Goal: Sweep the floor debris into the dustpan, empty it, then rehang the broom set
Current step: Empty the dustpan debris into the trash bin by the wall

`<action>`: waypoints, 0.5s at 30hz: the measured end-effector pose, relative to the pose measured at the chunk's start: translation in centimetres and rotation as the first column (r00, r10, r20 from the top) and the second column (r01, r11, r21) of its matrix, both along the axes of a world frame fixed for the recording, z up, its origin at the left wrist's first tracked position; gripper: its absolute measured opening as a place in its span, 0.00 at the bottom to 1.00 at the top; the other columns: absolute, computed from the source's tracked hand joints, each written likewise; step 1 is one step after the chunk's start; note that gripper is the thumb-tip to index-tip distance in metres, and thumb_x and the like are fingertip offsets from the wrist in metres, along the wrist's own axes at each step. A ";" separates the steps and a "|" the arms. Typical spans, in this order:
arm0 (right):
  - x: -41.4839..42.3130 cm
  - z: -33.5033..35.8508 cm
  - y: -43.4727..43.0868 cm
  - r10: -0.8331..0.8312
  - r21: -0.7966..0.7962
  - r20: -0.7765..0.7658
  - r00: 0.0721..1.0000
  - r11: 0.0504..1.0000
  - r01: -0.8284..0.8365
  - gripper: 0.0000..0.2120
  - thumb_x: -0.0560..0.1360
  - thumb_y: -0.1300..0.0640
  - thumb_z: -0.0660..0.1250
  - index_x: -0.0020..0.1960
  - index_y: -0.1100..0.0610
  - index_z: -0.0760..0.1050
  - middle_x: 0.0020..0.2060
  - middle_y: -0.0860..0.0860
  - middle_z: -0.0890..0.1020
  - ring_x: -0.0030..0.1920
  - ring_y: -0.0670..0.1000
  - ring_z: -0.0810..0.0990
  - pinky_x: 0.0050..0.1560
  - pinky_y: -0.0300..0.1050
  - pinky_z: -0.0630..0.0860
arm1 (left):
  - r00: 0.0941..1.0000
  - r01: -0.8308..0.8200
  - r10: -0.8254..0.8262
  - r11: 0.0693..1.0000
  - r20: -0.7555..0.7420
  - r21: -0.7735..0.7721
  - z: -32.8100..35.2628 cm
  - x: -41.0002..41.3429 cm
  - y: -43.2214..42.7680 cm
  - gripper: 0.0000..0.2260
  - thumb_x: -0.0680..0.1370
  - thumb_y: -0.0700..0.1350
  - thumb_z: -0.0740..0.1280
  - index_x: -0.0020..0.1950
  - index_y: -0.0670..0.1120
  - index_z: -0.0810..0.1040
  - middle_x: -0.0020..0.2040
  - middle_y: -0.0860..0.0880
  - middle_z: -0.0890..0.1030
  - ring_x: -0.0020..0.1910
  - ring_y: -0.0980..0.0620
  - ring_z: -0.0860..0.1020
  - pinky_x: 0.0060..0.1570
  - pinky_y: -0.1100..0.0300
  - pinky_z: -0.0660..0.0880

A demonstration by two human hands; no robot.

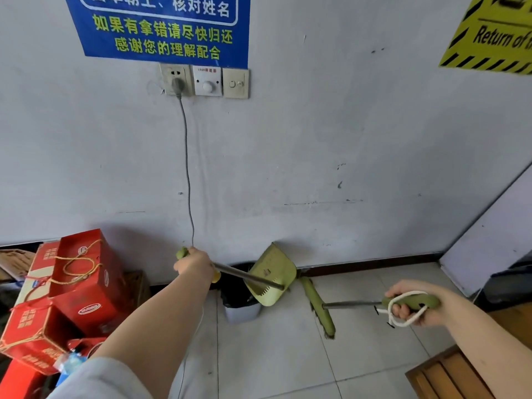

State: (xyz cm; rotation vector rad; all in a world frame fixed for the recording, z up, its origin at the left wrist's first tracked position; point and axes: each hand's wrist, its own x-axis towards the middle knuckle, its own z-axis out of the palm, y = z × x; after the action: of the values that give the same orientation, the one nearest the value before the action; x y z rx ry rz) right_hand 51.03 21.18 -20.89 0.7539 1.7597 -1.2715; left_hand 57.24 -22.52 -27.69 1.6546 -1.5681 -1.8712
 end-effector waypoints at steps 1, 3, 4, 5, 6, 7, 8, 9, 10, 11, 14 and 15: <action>0.1 0.0 0.0 -0.001 0.004 0.008 1.000 1.000 0.001 0.14 0.79 0.62 0.60 0.36 0.65 0.71 0.25 0.59 0.74 0.14 0.50 0.70 0.15 0.34 0.70 | 0.992 0.088 -0.083 0.995 0.094 -0.048 -0.2 -0.1 -0.5 0.24 0.82 0.48 0.52 0.75 0.37 0.59 0.73 0.43 0.66 0.70 0.46 0.68 0.59 0.60 0.72; 0.3 0.1 0.1 0.008 0.012 0.023 1.000 1.000 -0.008 0.15 0.79 0.61 0.60 0.35 0.66 0.72 0.25 0.59 0.74 0.14 0.50 0.71 0.15 0.34 0.70 | 0.954 0.221 -0.182 0.964 0.236 -0.147 -1.2 0.1 -1.0 0.24 0.81 0.46 0.53 0.74 0.35 0.60 0.73 0.41 0.65 0.71 0.45 0.65 0.66 0.58 0.66; 0.4 0.0 0.2 0.007 0.016 0.028 1.000 1.000 -0.008 0.15 0.78 0.61 0.61 0.35 0.66 0.73 0.26 0.59 0.75 0.15 0.50 0.71 0.15 0.34 0.70 | 0.960 0.220 -0.189 0.965 0.208 -0.139 -1.3 0.1 -1.1 0.22 0.82 0.45 0.53 0.73 0.35 0.62 0.72 0.40 0.67 0.69 0.45 0.68 0.61 0.63 0.70; 0.4 0.0 0.3 0.005 0.021 0.032 0.999 1.000 -0.005 0.15 0.78 0.62 0.61 0.35 0.67 0.73 0.26 0.59 0.75 0.15 0.51 0.72 0.15 0.35 0.71 | 0.957 0.232 -0.197 0.961 0.214 -0.152 -0.9 0.5 -0.9 0.20 0.83 0.43 0.54 0.72 0.35 0.64 0.71 0.40 0.69 0.66 0.46 0.71 0.50 0.71 0.74; 0.5 -0.1 0.4 0.002 0.029 0.037 0.999 1.000 -0.003 0.15 0.77 0.62 0.62 0.34 0.67 0.74 0.26 0.60 0.75 0.15 0.51 0.72 0.15 0.35 0.72 | 0.954 0.243 -0.206 0.956 0.216 -0.164 -0.7 0.8 -1.0 0.19 0.83 0.41 0.54 0.73 0.37 0.64 0.71 0.41 0.69 0.63 0.48 0.72 0.42 0.77 0.73; 0.6 -0.3 0.5 0.002 0.038 0.044 0.999 0.999 -0.004 0.15 0.77 0.62 0.62 0.34 0.67 0.74 0.26 0.60 0.75 0.15 0.51 0.72 0.16 0.36 0.72 | 0.941 0.280 -0.231 0.942 0.246 -0.185 -0.5 0.9 -1.2 0.19 0.83 0.42 0.55 0.74 0.39 0.63 0.72 0.42 0.67 0.63 0.50 0.70 0.46 0.78 0.72; 0.6 -0.5 0.7 0.002 0.045 0.050 0.999 0.999 -0.005 0.16 0.77 0.62 0.63 0.33 0.68 0.74 0.26 0.60 0.76 0.15 0.51 0.72 0.16 0.36 0.72 | 0.905 0.372 -0.288 0.892 0.312 -0.257 -0.7 1.3 -1.7 0.19 0.82 0.44 0.56 0.73 0.42 0.64 0.73 0.43 0.66 0.67 0.51 0.68 0.58 0.73 0.69; 0.5 -0.7 0.9 0.002 0.051 0.053 0.999 0.999 -0.005 0.16 0.77 0.62 0.63 0.32 0.68 0.75 0.26 0.60 0.76 0.15 0.52 0.72 0.16 0.36 0.72 | 0.872 0.450 -0.348 0.848 0.345 -0.280 -0.8 1.6 -2.0 0.20 0.82 0.46 0.57 0.73 0.44 0.64 0.73 0.44 0.66 0.70 0.49 0.65 0.67 0.63 0.64; 0.5 -0.9 1.1 0.001 0.059 0.054 0.999 0.998 -0.004 0.17 0.77 0.62 0.63 0.31 0.68 0.75 0.26 0.60 0.76 0.15 0.52 0.72 0.16 0.36 0.72 | 0.843 0.488 -0.350 0.817 0.408 -0.307 -0.7 1.7 -2.1 0.20 0.81 0.46 0.58 0.73 0.45 0.65 0.72 0.45 0.67 0.72 0.47 0.64 0.70 0.59 0.61; 0.4 -1.1 1.2 0.003 0.068 0.057 0.998 0.998 -0.006 0.18 0.77 0.61 0.63 0.31 0.68 0.75 0.26 0.60 0.76 0.15 0.52 0.73 0.16 0.36 0.72 | 0.832 0.500 -0.348 0.809 0.432 -0.310 -0.7 1.9 -2.1 0.19 0.81 0.45 0.59 0.72 0.45 0.67 0.71 0.46 0.68 0.71 0.47 0.65 0.70 0.58 0.62; 0.2 -1.7 1.3 0.016 0.097 0.069 0.998 0.995 -0.023 0.19 0.77 0.61 0.64 0.30 0.68 0.76 0.26 0.60 0.76 0.16 0.52 0.73 0.16 0.37 0.73 | 0.870 0.410 -0.282 0.869 0.404 -0.277 -0.7 2.3 -2.0 0.16 0.81 0.42 0.60 0.69 0.42 0.71 0.68 0.43 0.73 0.68 0.45 0.70 0.67 0.58 0.66; 0.2 -1.8 1.3 0.025 0.103 0.072 0.997 0.994 -0.033 0.18 0.77 0.61 0.64 0.30 0.68 0.76 0.26 0.60 0.76 0.16 0.52 0.73 0.16 0.37 0.73 | 0.864 0.424 -0.299 0.866 0.405 -0.266 -0.5 2.5 -1.9 0.15 0.81 0.41 0.59 0.68 0.41 0.72 0.67 0.43 0.73 0.67 0.45 0.71 0.66 0.58 0.67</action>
State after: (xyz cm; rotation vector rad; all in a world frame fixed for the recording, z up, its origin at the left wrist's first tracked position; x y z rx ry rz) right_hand 51.20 22.43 -22.67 0.8198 1.7842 -1.1269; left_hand 59.77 -24.40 -28.21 1.6756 -2.3526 -1.3585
